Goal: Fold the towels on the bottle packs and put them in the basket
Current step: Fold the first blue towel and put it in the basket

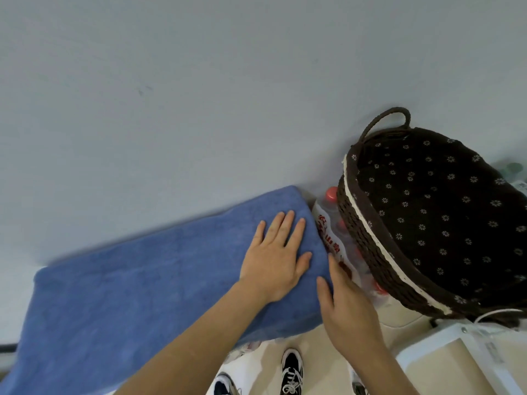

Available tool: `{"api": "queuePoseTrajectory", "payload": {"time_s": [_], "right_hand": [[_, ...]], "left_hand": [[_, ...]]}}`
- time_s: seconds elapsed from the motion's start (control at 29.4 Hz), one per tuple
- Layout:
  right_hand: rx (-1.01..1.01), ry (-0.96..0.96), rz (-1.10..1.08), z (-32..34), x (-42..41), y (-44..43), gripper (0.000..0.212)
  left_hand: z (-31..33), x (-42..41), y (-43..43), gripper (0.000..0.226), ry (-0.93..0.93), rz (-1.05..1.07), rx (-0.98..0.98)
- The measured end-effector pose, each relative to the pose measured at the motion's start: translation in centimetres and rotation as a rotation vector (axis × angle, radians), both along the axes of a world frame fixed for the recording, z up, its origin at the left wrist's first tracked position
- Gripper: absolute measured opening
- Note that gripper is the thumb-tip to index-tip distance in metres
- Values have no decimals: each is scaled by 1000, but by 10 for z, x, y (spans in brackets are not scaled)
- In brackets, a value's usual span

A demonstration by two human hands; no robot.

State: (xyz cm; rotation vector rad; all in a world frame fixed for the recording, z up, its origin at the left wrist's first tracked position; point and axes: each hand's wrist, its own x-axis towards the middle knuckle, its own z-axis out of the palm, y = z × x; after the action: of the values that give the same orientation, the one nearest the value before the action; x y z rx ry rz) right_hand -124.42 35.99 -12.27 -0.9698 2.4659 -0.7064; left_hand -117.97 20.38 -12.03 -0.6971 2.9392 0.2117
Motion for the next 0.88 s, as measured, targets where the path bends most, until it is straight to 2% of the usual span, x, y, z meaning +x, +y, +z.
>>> {"api": "queuePoseTrajectory", "payload": {"time_s": [0.1,0.2,0.31,0.41,0.51,0.58,0.71,0.82,0.88], "right_hand": [[-72,209,-9,-2,-5,9,39],[-113,396,-69,-4,-5,17,37],[-68,466,-87,-2,-1,23,39],[-77,504,-21,9,9,23,42],[-142,487,124,20,27,4,52],[-180,440,245,23,44,-18,52],[-236,390,515,19,96,-67,50],[-221,381,706,24,145,-97,48],[-173,407,808,28,177,-111,50]], "left_hand": [[-2,-7,2,68,-16,-33,-42],[-3,-16,12,67,-22,-24,-24],[3,-21,20,65,-18,-16,6],[14,-4,17,60,113,54,100],[28,53,9,52,376,255,153],[34,111,0,46,473,463,157],[34,240,-18,30,522,845,98],[28,327,-26,25,537,1092,30],[20,372,-27,28,529,1259,73]]}}
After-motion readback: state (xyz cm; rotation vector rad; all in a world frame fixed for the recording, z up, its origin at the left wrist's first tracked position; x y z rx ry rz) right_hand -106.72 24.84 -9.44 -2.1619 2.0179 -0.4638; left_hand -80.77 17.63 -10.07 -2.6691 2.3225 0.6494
